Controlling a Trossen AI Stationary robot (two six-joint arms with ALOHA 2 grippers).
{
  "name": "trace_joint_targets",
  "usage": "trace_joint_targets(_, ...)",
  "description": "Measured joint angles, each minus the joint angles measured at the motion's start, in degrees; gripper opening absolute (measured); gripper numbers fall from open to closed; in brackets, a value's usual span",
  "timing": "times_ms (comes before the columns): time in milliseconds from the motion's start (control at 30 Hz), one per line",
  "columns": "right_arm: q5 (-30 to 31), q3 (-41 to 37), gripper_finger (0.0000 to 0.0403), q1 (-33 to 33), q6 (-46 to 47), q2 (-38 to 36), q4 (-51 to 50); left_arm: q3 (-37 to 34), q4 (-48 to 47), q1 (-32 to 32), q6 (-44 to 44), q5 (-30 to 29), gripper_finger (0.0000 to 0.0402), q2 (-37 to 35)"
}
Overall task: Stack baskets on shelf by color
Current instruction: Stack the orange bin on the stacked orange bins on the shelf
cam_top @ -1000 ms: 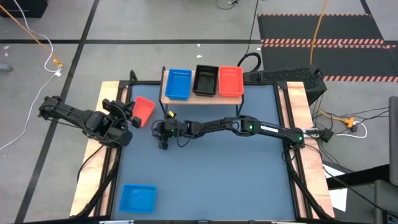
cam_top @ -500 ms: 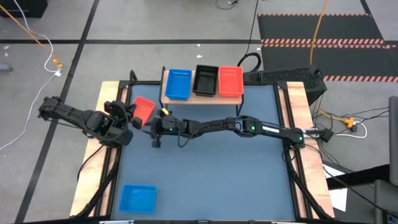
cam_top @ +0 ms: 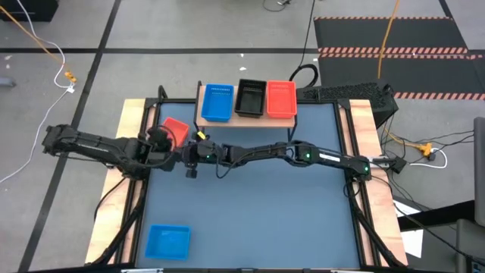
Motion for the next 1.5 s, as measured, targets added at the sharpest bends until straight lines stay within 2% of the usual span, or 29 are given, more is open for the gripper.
trace_joint_targets(133, 0.5, 0.0, 0.0153, 0.8, 0.0, -0.3, -7.8, -6.8, 7.7, 0.1, -0.2, 3.5, 0.0011, 0.5)
trace_joint_targets(233, 4.7, 0.0, 0.0153, 2.1, -0.6, -1.0, -13.9, -11.7, 13.7, 0.6, 0.1, 5.6, 0.0004, 0.9)
trace_joint_targets(467, 6.2, 0.0, 0.0153, 5.0, -3.1, -5.2, -29.2, -15.3, 18.9, 1.6, 0.6, 11.6, 0.0005, 0.9)
trace_joint_targets(700, 6.2, 0.0, 0.0153, 7.3, -0.3, -8.9, -36.2, -15.5, 35.3, 1.4, 13.3, 19.1, 0.001, 1.0)
trace_joint_targets(900, 6.3, 0.0, 0.0153, 9.2, 1.7, -11.3, -42.1, -15.4, 45.6, -0.1, 22.1, 20.6, 0.0006, 1.0)
trace_joint_targets(1067, 6.1, -0.5, 0.0153, 9.9, 2.6, -11.5, -41.6, -14.2, 48.5, -0.9, 27.3, 22.7, 0.0013, -1.0)
trace_joint_targets(1267, 5.8, -7.3, 0.0153, 9.4, -0.9, -11.7, -24.9, -10.2, 43.9, -2.8, 31.5, 21.2, 0.0006, -4.9)
trace_joint_targets(1367, 6.4, -11.8, 0.0153, 8.4, -1.4, -11.5, -15.6, -9.2, 36.4, -3.3, 28.7, 15.2, 0.0007, -6.1)
trace_joint_targets(1500, 6.8, -14.2, 0.0153, 7.8, 0.7, -11.3, -14.0, -10.9, 28.7, -2.9, 16.9, 5.4, 0.0004, -5.6)
